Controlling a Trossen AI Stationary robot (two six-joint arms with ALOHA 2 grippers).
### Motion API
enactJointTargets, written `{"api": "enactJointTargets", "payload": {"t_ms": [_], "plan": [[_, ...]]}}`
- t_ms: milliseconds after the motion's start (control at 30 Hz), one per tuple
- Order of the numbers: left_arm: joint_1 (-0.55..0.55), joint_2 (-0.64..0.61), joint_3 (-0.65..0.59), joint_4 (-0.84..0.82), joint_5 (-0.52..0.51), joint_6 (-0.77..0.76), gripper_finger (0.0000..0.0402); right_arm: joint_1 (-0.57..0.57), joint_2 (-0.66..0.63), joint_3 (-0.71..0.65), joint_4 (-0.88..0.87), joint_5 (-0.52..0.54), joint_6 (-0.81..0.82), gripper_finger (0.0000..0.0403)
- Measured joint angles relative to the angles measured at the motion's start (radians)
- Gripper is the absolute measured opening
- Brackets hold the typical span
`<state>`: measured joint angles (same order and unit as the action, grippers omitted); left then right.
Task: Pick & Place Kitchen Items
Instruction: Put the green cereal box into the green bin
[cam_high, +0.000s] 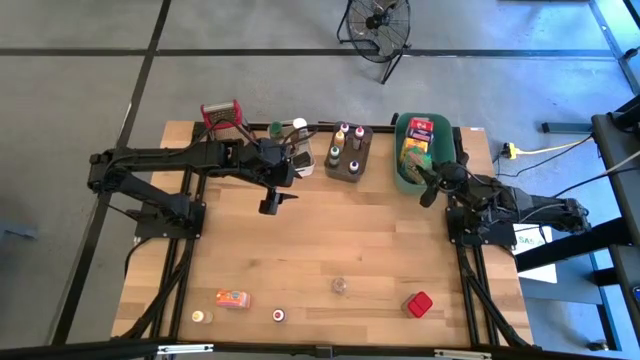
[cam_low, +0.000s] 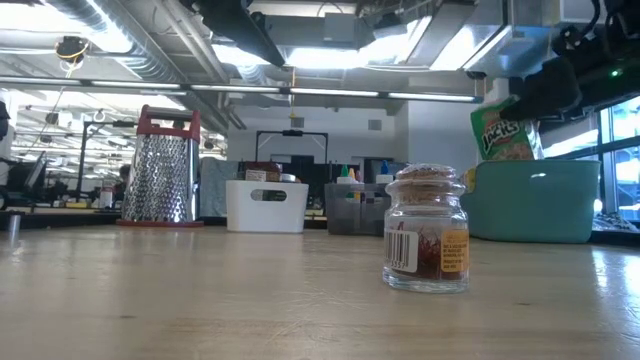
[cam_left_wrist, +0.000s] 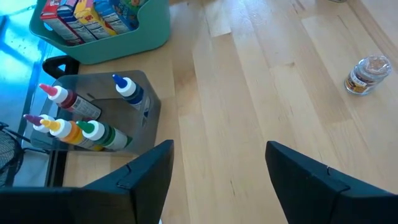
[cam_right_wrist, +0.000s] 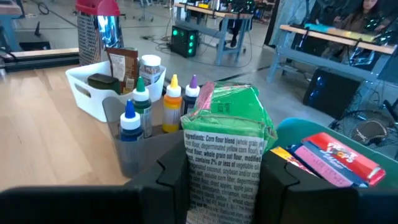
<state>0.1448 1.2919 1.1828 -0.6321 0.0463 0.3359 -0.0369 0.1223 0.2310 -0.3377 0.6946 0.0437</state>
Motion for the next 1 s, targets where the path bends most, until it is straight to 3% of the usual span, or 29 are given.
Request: {"api": "enactJointTargets", "payload": {"t_ms": [400,600,700,1000], "plan": [[0.000,0.000,0.000,0.000,0.000,0.000,0.0250,-0.130,0.040,-0.032,0.018,-0.109,0.020,0.0120],[0.000,0.000,0.000,0.000,0.000,0.000,0.0249,-0.158,0.042,-0.118,0.184,-0.149,-0.058,0.0122],[0.000,0.000,0.000,0.000,0.000,0.000,0.0249,-0.168,0.042,-0.151,0.257,-0.150,-0.077,0.0129],[0.000,0.000,0.000,0.000,0.000,0.000,0.0249,-0.216,0.042,-0.162,0.242,-0.181,-0.070,0.0162]]}}
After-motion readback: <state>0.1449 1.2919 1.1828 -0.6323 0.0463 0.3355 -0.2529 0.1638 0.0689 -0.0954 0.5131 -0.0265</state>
